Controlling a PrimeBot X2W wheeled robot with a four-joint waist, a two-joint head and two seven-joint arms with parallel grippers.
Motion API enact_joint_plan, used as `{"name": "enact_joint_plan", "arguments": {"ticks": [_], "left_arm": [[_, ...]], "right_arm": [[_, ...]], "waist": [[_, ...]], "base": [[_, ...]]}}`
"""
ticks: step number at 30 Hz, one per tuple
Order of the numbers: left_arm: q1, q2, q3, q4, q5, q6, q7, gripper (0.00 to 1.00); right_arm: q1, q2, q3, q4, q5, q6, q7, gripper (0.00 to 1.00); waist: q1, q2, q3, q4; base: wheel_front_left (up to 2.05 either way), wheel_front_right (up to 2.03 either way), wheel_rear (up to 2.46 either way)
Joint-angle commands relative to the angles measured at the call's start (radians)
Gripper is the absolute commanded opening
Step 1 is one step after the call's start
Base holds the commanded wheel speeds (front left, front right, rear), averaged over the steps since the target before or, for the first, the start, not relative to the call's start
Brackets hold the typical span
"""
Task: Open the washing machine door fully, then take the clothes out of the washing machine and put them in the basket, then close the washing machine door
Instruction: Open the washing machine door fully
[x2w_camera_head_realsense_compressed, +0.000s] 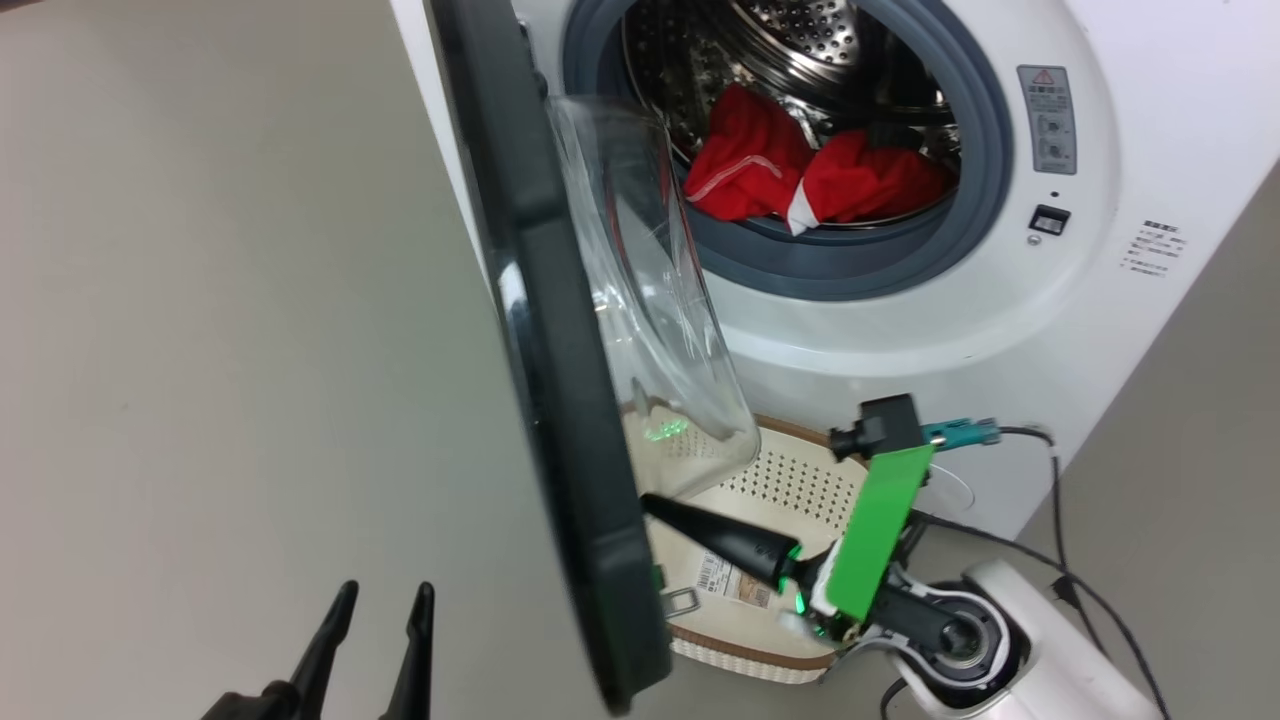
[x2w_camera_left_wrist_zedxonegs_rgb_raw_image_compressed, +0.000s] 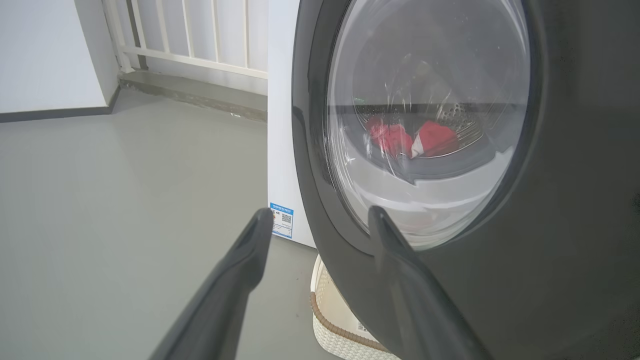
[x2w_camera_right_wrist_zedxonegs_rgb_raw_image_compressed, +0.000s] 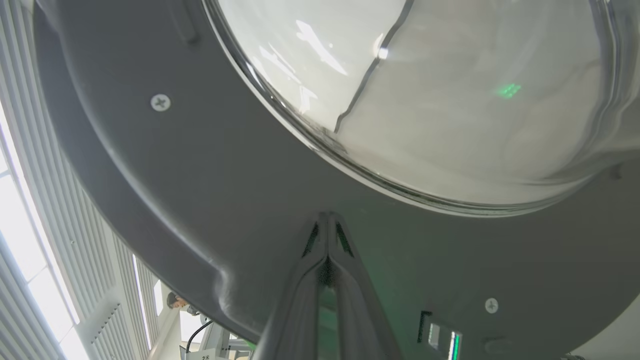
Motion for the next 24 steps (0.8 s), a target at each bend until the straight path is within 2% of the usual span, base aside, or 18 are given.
{"name": "enact_joint_plan", "arguments": {"ticks": [1, 11, 24], "left_arm": [[-0.009, 0.004, 0.039, -0.028, -0.004, -0.006, -0.012, 1.0], [0.008, 0.004, 0.075, -0.054, -0.031, -0.001, -0.012, 1.0], [0.015, 0.004, 0.078, -0.06, -0.041, 0.01, -0.012, 1.0]], "right_arm": [[-0.012, 0.03, 0.026, -0.025, -0.007, 0.005, 0.012, 0.0], [-0.052, 0.047, 0.084, -0.003, 0.007, 0.005, 0.029, 0.0], [-0.089, 0.048, 0.181, -0.009, 0.055, 0.005, -0.032, 0.0]], "waist": [[0.0, 0.0, 0.002, 0.009], [0.0, 0.0, 0.013, 0.025], [0.0, 0.0, 0.013, 0.028]], "base": [[0.0, 0.0, 0.0], [0.0, 0.0, 0.0], [0.0, 0.0, 0.0]]}}
